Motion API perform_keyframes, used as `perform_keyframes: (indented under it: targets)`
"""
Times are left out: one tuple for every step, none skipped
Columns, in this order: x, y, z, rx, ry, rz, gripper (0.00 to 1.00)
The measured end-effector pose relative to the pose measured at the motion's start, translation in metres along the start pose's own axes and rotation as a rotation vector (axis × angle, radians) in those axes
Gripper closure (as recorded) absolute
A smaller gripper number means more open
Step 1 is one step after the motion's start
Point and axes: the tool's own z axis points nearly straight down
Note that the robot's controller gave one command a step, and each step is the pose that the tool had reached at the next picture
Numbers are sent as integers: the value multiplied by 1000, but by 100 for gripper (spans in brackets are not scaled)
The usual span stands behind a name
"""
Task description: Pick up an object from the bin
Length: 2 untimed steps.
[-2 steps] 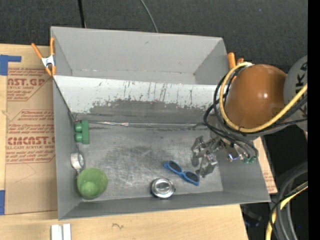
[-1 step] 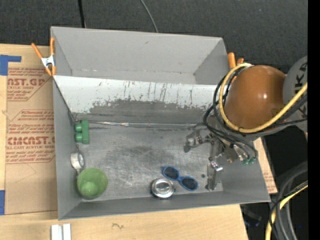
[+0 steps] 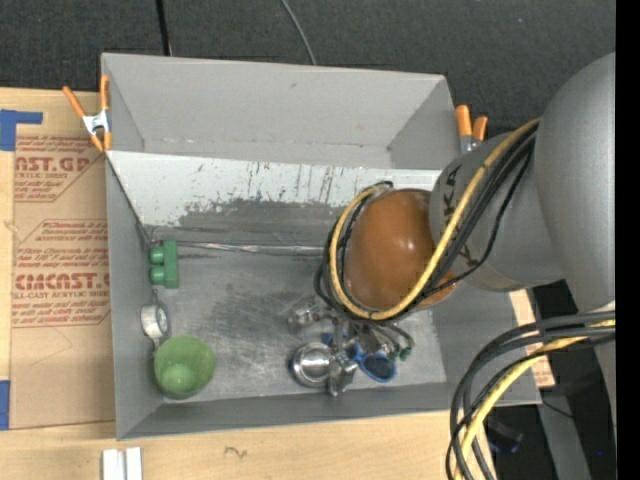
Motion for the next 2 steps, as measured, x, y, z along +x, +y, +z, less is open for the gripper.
perform_keyframes:
  targets:
    - [3, -1, -1, -1, 9, 4, 100]
    - [-10, 6, 7, 0, 14, 168, 100]
